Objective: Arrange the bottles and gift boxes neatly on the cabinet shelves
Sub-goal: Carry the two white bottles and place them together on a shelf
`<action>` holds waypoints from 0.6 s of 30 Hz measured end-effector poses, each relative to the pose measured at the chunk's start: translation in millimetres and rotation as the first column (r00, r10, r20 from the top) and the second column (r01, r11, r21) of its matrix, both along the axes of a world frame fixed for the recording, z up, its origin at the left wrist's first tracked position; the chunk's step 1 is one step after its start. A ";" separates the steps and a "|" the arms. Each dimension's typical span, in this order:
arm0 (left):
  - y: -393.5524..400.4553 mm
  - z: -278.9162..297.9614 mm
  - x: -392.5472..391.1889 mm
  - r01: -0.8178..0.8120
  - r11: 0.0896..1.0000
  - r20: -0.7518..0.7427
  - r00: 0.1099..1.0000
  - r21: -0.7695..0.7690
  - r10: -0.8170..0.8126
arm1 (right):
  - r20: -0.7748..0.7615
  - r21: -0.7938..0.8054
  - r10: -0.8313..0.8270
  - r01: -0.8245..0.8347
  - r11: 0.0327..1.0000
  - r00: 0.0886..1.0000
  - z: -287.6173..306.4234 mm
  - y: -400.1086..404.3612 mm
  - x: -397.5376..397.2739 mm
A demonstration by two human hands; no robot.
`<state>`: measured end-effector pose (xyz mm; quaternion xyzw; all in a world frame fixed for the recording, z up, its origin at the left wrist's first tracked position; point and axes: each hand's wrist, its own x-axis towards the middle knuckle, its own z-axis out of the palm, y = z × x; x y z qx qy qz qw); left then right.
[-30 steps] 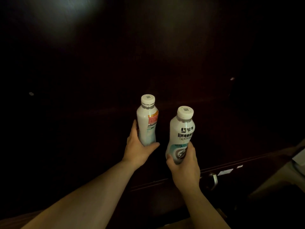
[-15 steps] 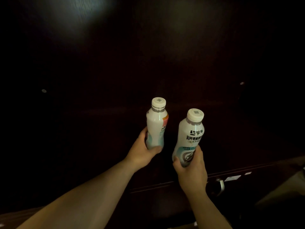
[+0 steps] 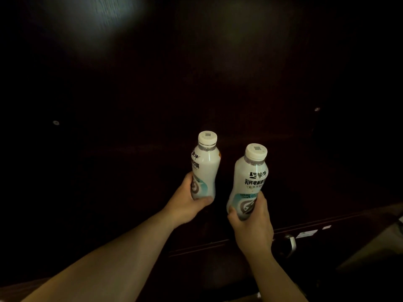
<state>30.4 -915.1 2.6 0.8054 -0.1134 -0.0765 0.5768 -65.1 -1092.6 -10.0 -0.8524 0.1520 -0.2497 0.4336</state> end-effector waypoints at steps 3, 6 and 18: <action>-2.1 -0.7 -1.6 -0.039 0.999 0.018 0.999 -0.019 0.039 | 0.005 0.003 0.002 -0.002 1.000 1.000 -1.5 -1.2 -0.3; -5.3 1.2 -3.6 -0.094 0.996 0.032 0.995 -0.005 0.094 | 0.013 -0.002 0.001 -0.001 1.000 1.000 -2.6 -1.7 -0.1; -0.8 1.1 -13.1 0.001 1.000 0.024 1.000 0.018 -0.002 | 0.015 0.025 0.012 -0.013 1.000 1.000 -3.3 -3.2 1.7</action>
